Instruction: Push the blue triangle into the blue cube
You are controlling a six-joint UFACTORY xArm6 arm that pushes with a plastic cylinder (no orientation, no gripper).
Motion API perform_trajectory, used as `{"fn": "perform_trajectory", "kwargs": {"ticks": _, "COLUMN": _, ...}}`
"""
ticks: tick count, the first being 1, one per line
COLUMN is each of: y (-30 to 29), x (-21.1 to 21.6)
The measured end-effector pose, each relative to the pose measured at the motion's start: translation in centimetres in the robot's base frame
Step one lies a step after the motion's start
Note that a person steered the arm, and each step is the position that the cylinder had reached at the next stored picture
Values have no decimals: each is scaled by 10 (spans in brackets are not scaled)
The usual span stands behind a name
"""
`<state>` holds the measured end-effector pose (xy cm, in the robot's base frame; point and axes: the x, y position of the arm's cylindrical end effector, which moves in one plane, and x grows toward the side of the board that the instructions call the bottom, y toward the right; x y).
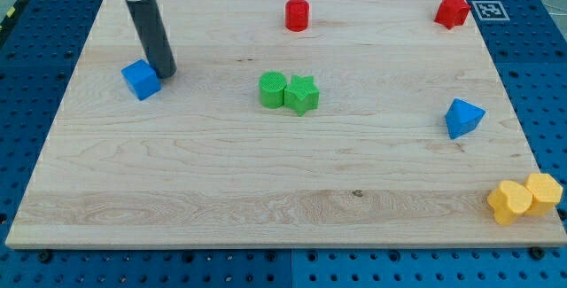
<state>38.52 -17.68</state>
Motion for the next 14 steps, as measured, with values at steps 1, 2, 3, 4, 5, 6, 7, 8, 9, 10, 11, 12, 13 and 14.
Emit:
{"fn": "perform_trajectory", "kwargs": {"ticks": 1, "y": 7, "x": -15}}
{"fn": "perform_trajectory", "kwargs": {"ticks": 2, "y": 86, "x": -58}}
{"fn": "perform_trajectory", "kwargs": {"ticks": 3, "y": 209, "x": -67}}
{"fn": "perform_trajectory", "kwargs": {"ticks": 4, "y": 329, "x": -60}}
{"fn": "perform_trajectory", "kwargs": {"ticks": 5, "y": 429, "x": -32}}
{"fn": "perform_trajectory", "kwargs": {"ticks": 6, "y": 502, "x": 1}}
{"fn": "perform_trajectory", "kwargs": {"ticks": 7, "y": 505, "x": 34}}
{"fn": "perform_trajectory", "kwargs": {"ticks": 8, "y": 466, "x": 46}}
{"fn": "perform_trajectory", "kwargs": {"ticks": 9, "y": 425, "x": 62}}
{"fn": "perform_trajectory", "kwargs": {"ticks": 10, "y": 393, "x": 86}}
{"fn": "perform_trajectory", "kwargs": {"ticks": 11, "y": 397, "x": 82}}
{"fn": "perform_trajectory", "kwargs": {"ticks": 12, "y": 419, "x": 93}}
{"fn": "perform_trajectory", "kwargs": {"ticks": 13, "y": 403, "x": 118}}
{"fn": "perform_trajectory", "kwargs": {"ticks": 14, "y": 345, "x": 132}}
